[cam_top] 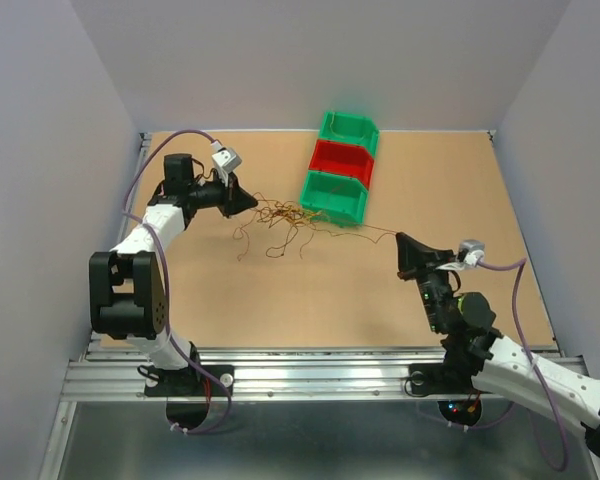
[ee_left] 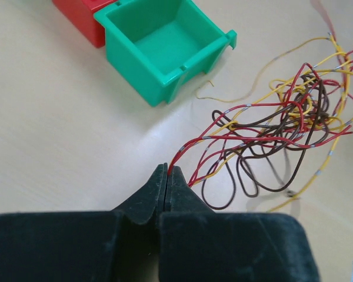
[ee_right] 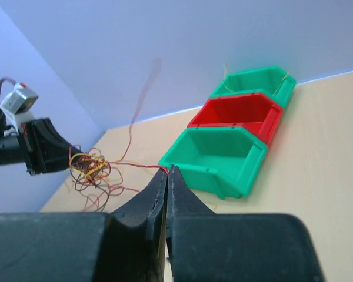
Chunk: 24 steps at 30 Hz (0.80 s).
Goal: Untangle the cables
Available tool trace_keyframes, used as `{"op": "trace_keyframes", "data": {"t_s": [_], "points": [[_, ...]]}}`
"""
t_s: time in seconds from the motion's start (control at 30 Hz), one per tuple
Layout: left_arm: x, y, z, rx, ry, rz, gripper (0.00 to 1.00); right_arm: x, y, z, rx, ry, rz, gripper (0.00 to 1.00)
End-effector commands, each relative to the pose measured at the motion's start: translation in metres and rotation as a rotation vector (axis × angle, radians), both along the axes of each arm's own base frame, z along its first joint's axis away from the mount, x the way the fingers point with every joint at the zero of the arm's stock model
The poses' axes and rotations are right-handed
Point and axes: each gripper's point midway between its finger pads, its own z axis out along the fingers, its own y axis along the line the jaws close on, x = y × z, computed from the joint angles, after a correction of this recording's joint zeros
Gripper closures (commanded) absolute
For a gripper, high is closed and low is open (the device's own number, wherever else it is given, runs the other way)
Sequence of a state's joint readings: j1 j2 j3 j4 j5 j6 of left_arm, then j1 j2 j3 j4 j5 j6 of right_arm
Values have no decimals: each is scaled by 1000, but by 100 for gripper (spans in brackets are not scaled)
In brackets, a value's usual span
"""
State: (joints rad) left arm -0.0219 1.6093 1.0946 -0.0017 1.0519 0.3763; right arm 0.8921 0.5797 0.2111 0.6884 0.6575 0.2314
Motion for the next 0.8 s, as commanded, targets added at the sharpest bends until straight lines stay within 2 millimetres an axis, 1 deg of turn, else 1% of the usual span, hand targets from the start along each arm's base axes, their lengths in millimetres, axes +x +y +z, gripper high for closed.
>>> {"op": "trace_keyframes", "data": {"t_s": [0.0, 0.03, 0.07, 0.13, 0.17, 0.2, 0.23, 0.27, 0.3, 0.33, 0.37, 0.4, 0.43, 0.47, 0.5, 0.53, 0.57, 0.6, 0.63, 0.67, 0.7, 0.73, 0.77], "points": [[23, 33, 40, 35, -172, 208, 100, -5, -44, 2, 98, -19, -164, 99], [20, 35, 40, 33, -178, 216, 100, -7, -46, 5, 114, -31, -161, 99], [15, 35, 50, 18, -206, 202, 100, -8, -44, 4, 105, -35, -148, 99], [5, 30, 55, 6, -231, 152, 100, -9, -30, 8, 70, -57, -76, 99], [0, 26, 59, -5, -242, 124, 100, -7, -18, 3, 19, -48, -37, 99], [-11, 18, 66, -28, -259, 67, 100, -7, -6, 3, -32, -56, 6, 95], [-17, 14, 67, -37, -262, 40, 100, -10, 15, 12, -63, -86, 104, 75], [-26, 6, 68, -45, -282, -16, 100, -6, 34, 1, -132, -59, 161, 63], [-32, 2, 74, -45, -305, -37, 100, -6, 48, -1, -165, -57, 216, 50], [-36, 2, 73, -38, -309, -46, 100, -11, 72, 9, -193, -87, 320, 38], [-44, -9, 74, -38, -320, -84, 100, -11, 85, 8, -222, -86, 369, 35], [-51, -13, 79, -23, -369, -116, 100, -7, 104, -12, -290, -48, 424, 33], [-61, -24, 76, -20, -363, -155, 100, -10, 122, 2, -301, -86, 500, 30], [-65, -27, 76, -3, -396, -179, 100, -10, 131, 4, -320, -104, 532, 30], [-71, -31, 78, 5, -404, -192, 100, -9, 148, -9, -360, -87, 594, 29], [-78, -39, 77, 7, -409, -217, 100, -10, 157, -9, -370, -100, 625, 29], [-82, -42, 77, 11, -417, -228, 100, -6, 167, 4, -362, -134, 639, 28], [-85, -43, 80, 16, -429, -230, 100, -4, 174, 5, -377, -148, 654, 28], [-88, -46, 80, 17, -431, -236, 100, -1, 185, -7, -402, -136, 682, 27], [-89, -46, 81, 15, -430, -238, 100, 3, 190, -6, -411, -139, 684, 26], [-93, -47, 83, 10, -427, -246, 100, 9, 196, 6, -408, -170, 674, 25], [-95, -48, 84, 6, -425, -252, 100, 17, 199, 5, -411, -162, 655, 24], [-97, -49, 86, 3, -429, -263, 100, 24, 204, -4, -421, -141, 642, 22]]}}
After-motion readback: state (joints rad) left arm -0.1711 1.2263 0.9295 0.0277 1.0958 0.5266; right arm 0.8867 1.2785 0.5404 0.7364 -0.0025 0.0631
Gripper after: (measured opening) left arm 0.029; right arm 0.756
